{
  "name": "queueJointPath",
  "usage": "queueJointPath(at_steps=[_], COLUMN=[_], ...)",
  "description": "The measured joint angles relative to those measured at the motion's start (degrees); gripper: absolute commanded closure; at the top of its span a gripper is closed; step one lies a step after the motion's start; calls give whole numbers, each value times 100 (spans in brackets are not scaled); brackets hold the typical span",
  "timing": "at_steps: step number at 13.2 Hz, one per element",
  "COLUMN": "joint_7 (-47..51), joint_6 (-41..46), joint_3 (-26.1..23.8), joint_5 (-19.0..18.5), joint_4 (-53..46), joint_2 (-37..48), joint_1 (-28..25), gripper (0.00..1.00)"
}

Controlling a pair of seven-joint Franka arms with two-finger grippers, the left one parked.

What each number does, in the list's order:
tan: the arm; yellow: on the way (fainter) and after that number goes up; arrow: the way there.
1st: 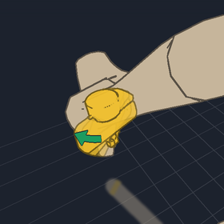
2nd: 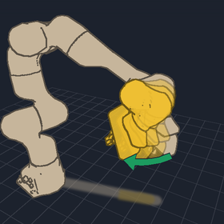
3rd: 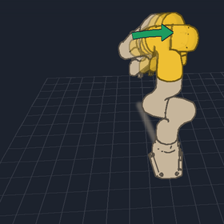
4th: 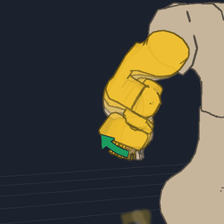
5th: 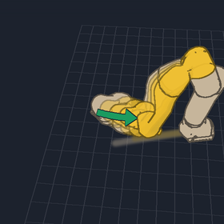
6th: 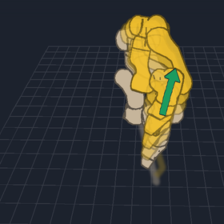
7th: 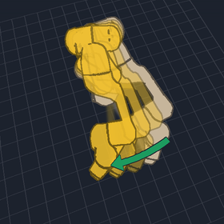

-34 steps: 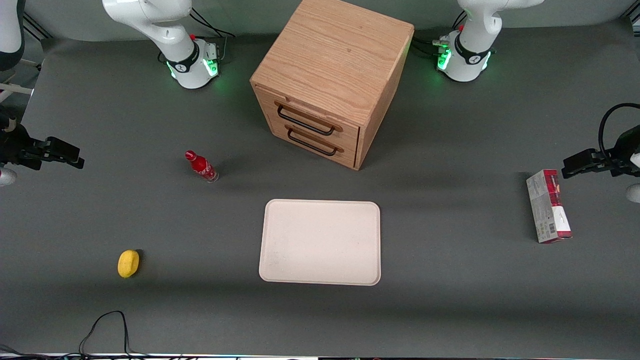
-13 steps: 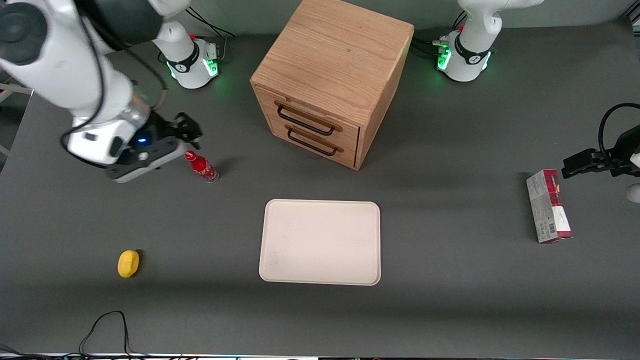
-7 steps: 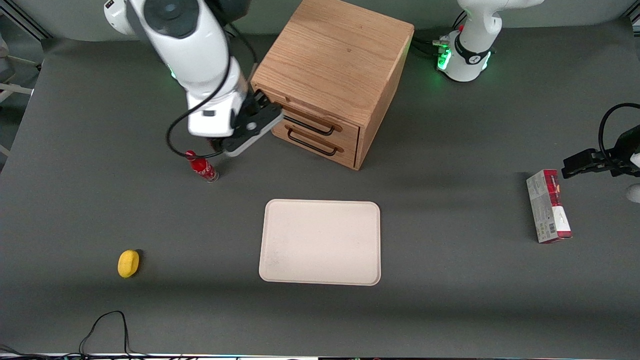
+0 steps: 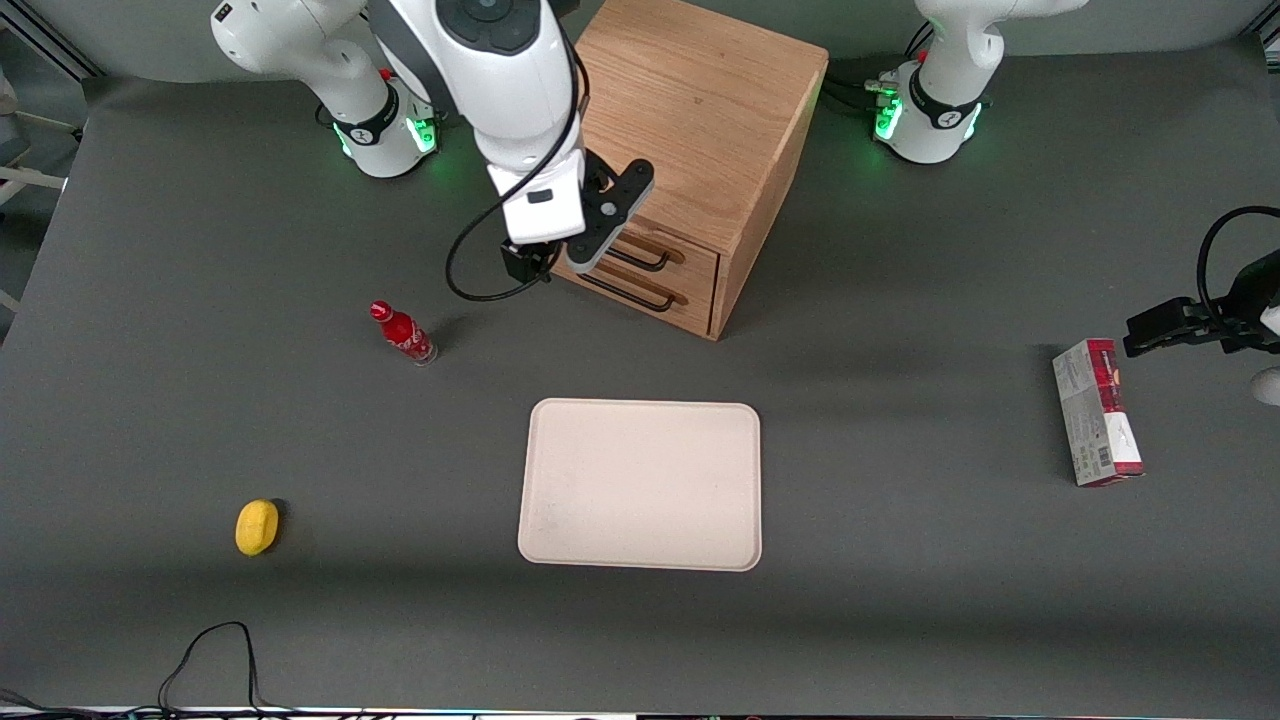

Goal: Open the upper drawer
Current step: 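Move the right gripper to the upper drawer's black handle, then hook the right gripper fingers around the upper drawer handle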

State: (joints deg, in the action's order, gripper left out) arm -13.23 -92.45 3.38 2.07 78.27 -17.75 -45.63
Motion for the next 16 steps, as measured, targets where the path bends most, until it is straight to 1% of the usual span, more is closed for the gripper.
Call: queueJointPath(at_steps=[1,3,4,10,16], joint_7=[-123,-404,-479,-544,-567], joint_6=[0,13,19,-7,-723], joint_3=[6,66,86,85,74], joint_5=[104,525,618,680,680], joint_4=[3,4,6,210,950], joint_2=[-6,-6,-6,-3,-1], joint_1=[-2,23,39,34,-37], gripper=[0,0,0,0,0])
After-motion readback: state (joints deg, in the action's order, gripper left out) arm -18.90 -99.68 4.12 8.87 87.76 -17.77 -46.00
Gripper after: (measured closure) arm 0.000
